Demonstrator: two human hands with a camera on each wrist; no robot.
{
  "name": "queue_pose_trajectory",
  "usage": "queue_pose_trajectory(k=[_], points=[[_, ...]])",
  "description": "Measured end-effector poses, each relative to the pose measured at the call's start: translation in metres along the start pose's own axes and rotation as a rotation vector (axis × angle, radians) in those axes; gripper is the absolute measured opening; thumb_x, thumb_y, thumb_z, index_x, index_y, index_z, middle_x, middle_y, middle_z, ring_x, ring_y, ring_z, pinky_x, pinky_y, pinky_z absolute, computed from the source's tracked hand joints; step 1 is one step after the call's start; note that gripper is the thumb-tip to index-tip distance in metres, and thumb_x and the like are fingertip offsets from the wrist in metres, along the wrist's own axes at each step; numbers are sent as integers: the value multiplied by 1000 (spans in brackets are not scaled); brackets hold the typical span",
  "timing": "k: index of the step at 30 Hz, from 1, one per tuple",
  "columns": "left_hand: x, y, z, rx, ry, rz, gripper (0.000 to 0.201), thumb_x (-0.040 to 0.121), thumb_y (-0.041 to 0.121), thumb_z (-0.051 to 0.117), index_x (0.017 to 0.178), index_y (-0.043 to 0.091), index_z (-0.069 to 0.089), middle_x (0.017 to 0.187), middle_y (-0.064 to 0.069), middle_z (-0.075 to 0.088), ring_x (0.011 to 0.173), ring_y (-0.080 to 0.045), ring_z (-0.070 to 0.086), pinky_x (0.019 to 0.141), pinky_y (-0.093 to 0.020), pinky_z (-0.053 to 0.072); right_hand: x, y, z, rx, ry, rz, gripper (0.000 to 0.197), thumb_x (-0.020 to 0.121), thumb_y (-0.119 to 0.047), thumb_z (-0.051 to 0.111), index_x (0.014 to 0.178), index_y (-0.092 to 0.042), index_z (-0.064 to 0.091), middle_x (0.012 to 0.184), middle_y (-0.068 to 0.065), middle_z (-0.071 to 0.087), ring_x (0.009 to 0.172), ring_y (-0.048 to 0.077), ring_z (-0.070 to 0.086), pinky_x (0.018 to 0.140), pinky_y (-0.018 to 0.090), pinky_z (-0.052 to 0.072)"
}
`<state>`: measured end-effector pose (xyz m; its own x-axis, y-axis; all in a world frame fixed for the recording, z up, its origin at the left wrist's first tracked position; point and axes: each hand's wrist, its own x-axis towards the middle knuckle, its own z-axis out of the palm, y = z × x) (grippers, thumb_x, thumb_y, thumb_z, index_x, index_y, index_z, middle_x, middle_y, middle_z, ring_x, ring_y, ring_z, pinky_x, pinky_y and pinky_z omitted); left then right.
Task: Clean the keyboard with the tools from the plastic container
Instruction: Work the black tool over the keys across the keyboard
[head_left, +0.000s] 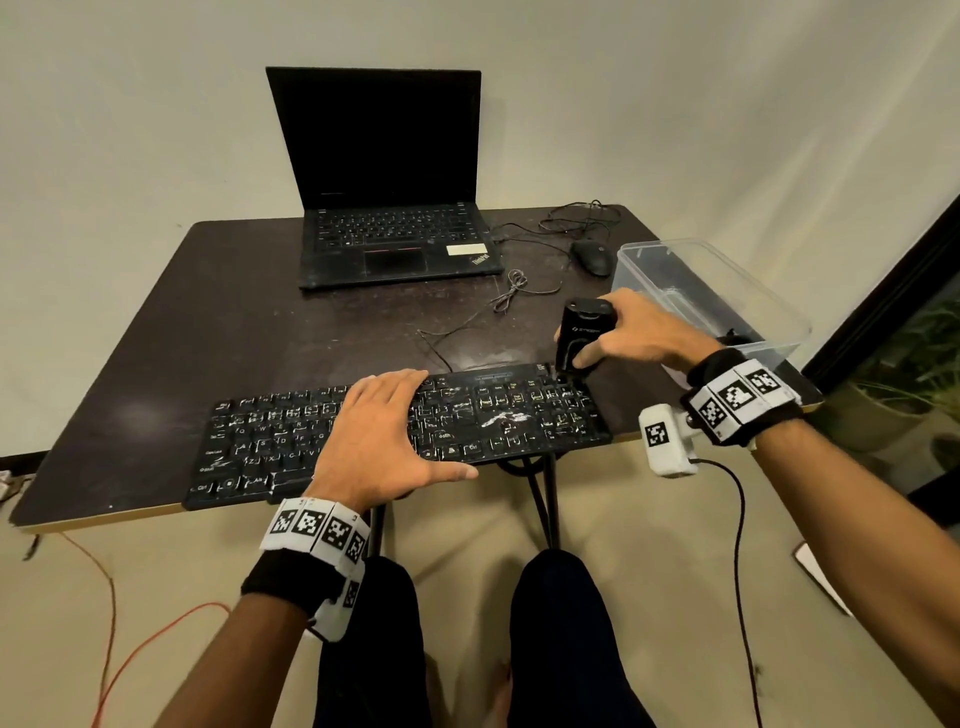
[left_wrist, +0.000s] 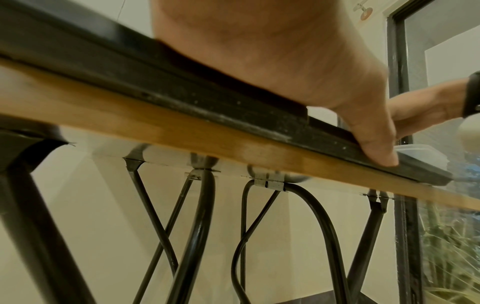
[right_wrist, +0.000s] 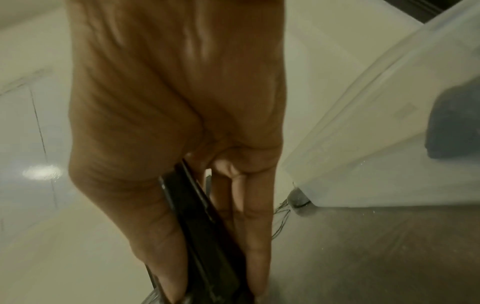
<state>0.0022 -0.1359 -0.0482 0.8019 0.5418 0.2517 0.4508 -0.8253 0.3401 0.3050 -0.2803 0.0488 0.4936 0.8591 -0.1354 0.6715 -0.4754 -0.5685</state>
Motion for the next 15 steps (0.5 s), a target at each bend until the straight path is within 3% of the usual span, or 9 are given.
queue_pose_trajectory(k=[2,3,6,7,9,10,13,15], points=[[0,0,0,-1,-5,-3,134,49,105,57,152,20,43,152,4,50,141,-17,42,127,-43,22,3,3,-2,6,-3,2,53,58,-31,90,108,-17,78,104,5,80,104,27,74,101,52,58],[0,0,0,0,-4,-1,134,49,105,57,152,20,44,152,3,50,141,-17,42,127,-43,22,2,2,-3,0,13,-6,51,60,-29,91,108,-17,78,104,5,80,104,26,74,100,49,58],[-1,0,0,-5,9,15,131,50,104,58,149,20,46,149,3,53,138,-18,44,126,-42,23,-2,5,-2,39,-66,-68,38,77,-6,89,112,-16,79,104,0,81,98,13,75,94,25,58],[-1,0,1,-9,17,19,130,50,104,59,148,20,47,147,4,54,137,-18,45,125,-41,24,-3,5,-1,48,-87,-75,38,78,-3,88,113,-14,79,104,0,81,98,12,75,95,25,59],[0,-1,1,-8,24,24,130,50,104,59,147,20,48,145,4,55,135,-18,47,125,-41,26,-3,5,0,50,-54,-90,39,77,-5,89,114,-11,77,106,5,80,103,21,75,101,41,58],[0,-1,2,-5,24,26,130,50,104,59,147,19,48,145,3,55,135,-18,47,124,-42,26,-4,6,0,56,-41,-100,39,77,-4,88,114,-12,78,107,5,80,104,21,75,100,39,58],[1,-2,2,2,29,29,130,50,104,59,147,19,48,145,3,55,136,-19,48,124,-43,27,-11,4,-3,78,-127,-127,39,80,5,83,113,-14,79,103,-6,80,93,1,74,81,14,55],[0,-2,2,5,26,27,130,50,104,59,147,19,48,146,3,55,136,-19,47,125,-42,26,-14,4,-5,104,-121,-126,40,80,8,82,113,-14,79,103,-8,79,95,2,73,82,19,56]])
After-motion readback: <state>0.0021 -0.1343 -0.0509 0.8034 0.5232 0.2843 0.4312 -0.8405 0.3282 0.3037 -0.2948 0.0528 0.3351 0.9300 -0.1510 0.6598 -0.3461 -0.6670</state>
